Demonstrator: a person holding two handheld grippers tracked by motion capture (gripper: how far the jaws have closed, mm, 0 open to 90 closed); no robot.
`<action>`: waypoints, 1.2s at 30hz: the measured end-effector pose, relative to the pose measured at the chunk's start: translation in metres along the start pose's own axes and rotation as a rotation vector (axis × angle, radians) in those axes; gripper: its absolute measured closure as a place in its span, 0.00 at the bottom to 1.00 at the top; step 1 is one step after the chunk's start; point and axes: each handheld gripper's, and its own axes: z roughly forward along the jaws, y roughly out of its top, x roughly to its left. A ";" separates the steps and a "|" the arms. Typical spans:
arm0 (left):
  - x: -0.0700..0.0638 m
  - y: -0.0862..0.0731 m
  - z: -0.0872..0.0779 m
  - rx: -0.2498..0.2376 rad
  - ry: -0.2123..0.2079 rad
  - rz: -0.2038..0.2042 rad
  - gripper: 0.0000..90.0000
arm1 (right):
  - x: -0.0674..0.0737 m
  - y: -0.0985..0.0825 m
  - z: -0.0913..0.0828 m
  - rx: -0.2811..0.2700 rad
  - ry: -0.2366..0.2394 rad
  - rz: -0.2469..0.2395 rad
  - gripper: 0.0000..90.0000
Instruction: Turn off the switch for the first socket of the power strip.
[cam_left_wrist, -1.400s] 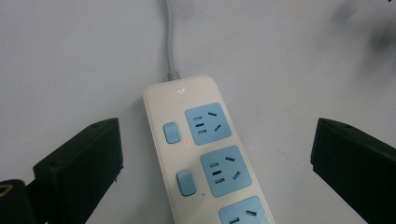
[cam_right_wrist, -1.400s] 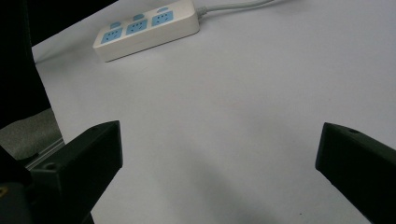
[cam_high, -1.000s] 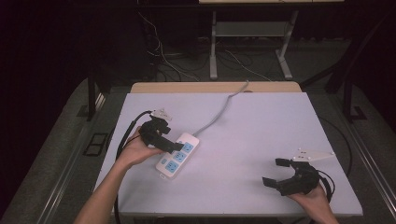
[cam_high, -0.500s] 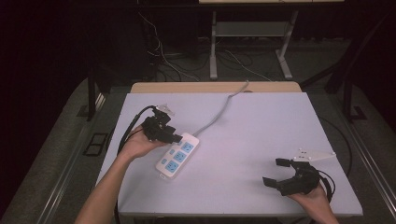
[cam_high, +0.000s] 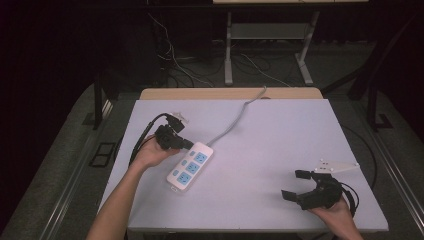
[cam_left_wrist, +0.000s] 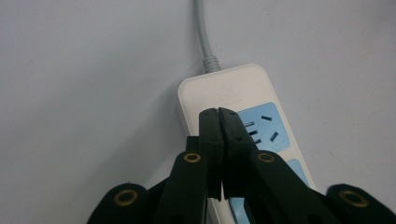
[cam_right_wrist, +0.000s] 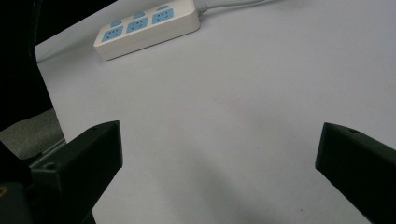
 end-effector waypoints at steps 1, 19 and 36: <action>0.001 0.000 0.001 0.001 -0.002 -0.007 0.99 | 0.000 0.000 0.000 0.001 0.001 0.000 0.00; 0.005 -0.006 0.014 0.013 -0.043 -0.022 0.99 | 0.000 0.000 0.000 0.008 0.002 -0.006 0.01; 0.003 -0.011 0.018 -0.003 -0.062 -0.032 0.99 | -0.003 -0.001 -0.003 -0.004 -0.002 0.010 0.01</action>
